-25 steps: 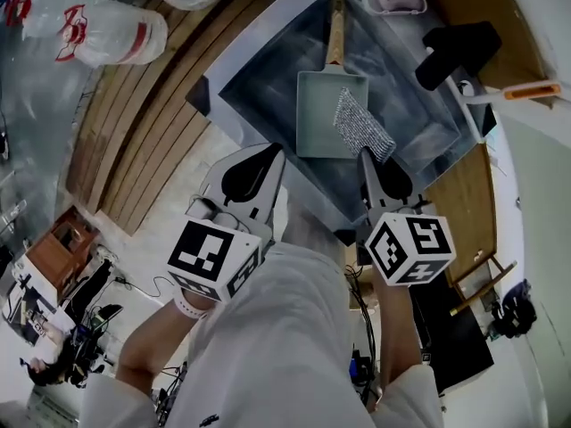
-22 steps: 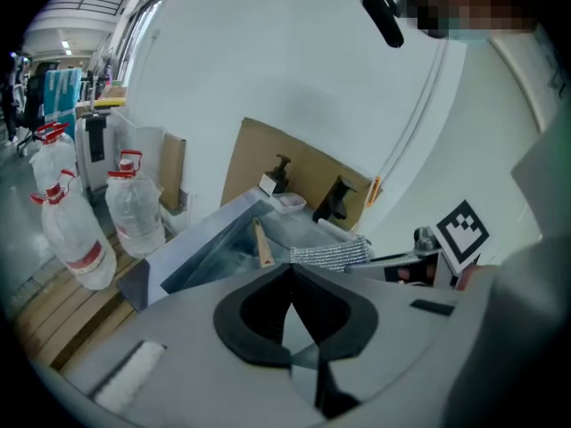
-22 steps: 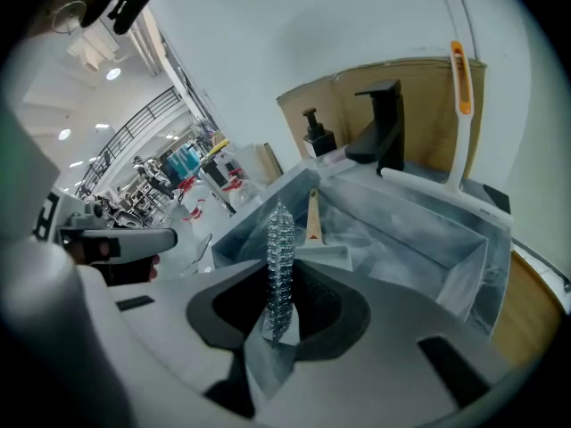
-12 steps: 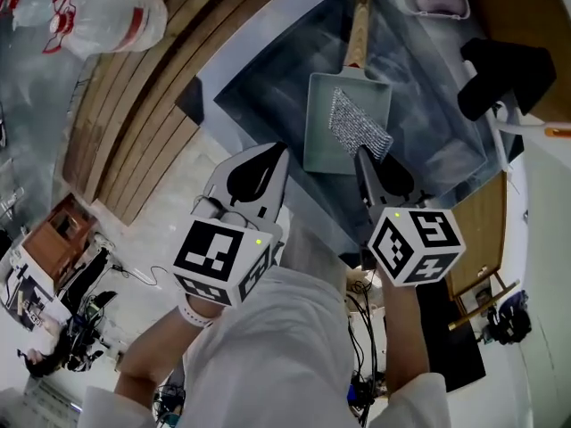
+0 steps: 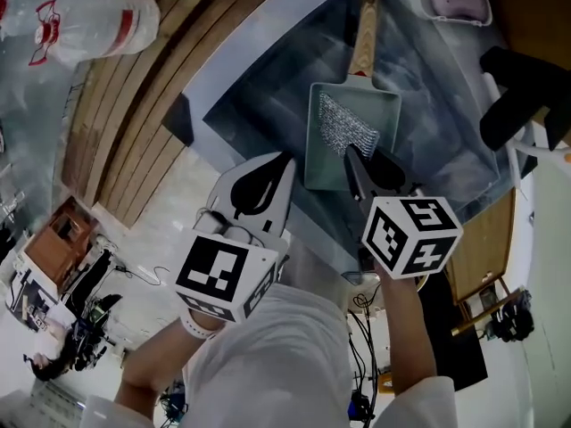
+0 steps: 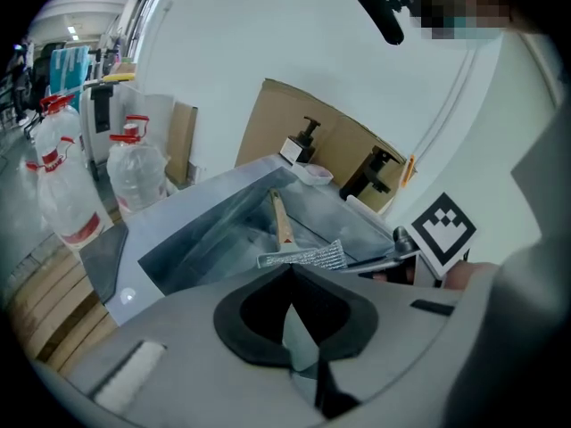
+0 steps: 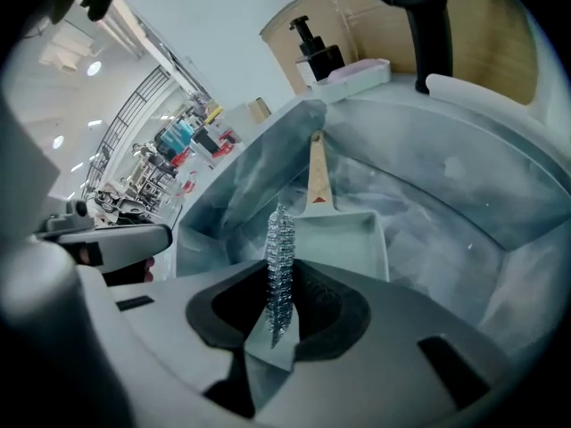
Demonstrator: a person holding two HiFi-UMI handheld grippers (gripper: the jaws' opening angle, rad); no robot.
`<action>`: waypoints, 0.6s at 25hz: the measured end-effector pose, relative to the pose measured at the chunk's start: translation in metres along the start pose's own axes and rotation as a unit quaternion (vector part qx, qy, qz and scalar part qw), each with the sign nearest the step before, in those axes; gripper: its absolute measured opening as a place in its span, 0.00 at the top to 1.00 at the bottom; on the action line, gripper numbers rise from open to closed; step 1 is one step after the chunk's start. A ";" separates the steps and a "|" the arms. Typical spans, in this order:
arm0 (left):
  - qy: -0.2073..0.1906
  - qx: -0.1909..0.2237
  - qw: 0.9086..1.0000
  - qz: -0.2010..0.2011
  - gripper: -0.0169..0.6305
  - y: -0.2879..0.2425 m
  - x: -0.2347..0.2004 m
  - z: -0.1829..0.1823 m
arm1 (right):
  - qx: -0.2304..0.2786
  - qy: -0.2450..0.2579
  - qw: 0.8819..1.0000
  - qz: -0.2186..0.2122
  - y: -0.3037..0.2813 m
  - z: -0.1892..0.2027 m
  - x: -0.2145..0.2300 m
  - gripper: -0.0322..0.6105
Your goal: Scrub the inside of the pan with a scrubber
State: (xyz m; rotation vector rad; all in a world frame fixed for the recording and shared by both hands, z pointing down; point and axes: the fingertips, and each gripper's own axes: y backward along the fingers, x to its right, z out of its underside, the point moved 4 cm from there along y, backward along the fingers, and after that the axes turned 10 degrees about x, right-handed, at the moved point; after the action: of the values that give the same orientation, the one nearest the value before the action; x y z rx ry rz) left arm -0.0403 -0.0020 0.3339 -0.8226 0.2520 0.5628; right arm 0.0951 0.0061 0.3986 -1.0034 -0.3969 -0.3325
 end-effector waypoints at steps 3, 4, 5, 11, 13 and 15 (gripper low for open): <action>0.000 -0.005 1.000 0.004 0.97 -0.007 -0.003 0.001 | -0.020 0.010 1.000 -0.005 -0.012 0.004 0.001 0.84; 0.000 -0.005 1.000 0.005 0.97 -0.008 -0.004 0.001 | -0.025 0.010 1.000 -0.007 -0.015 0.005 0.001 0.84; 0.000 -0.005 1.000 0.006 0.97 -0.009 -0.005 0.001 | -0.029 0.008 1.000 -0.008 -0.018 0.005 0.001 0.84; 0.008 -0.013 1.000 0.011 0.97 -0.012 -0.007 0.008 | -0.013 -0.021 1.000 -0.005 -0.032 -0.006 0.008 0.84; 0.009 -0.016 1.000 0.013 0.97 -0.012 -0.006 0.011 | 0.005 -0.022 1.000 -0.004 -0.035 -0.010 0.007 0.84; 0.010 -0.017 1.000 0.014 0.97 -0.012 -0.005 0.012 | 0.024 -0.022 0.999 -0.003 -0.037 -0.013 0.006 0.84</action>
State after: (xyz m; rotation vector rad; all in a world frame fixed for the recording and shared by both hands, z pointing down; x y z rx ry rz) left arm -0.0377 -0.0014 0.3520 -0.8591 0.2722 0.5860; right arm 0.0857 -0.0246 0.4228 -0.9631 -0.4454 -0.3052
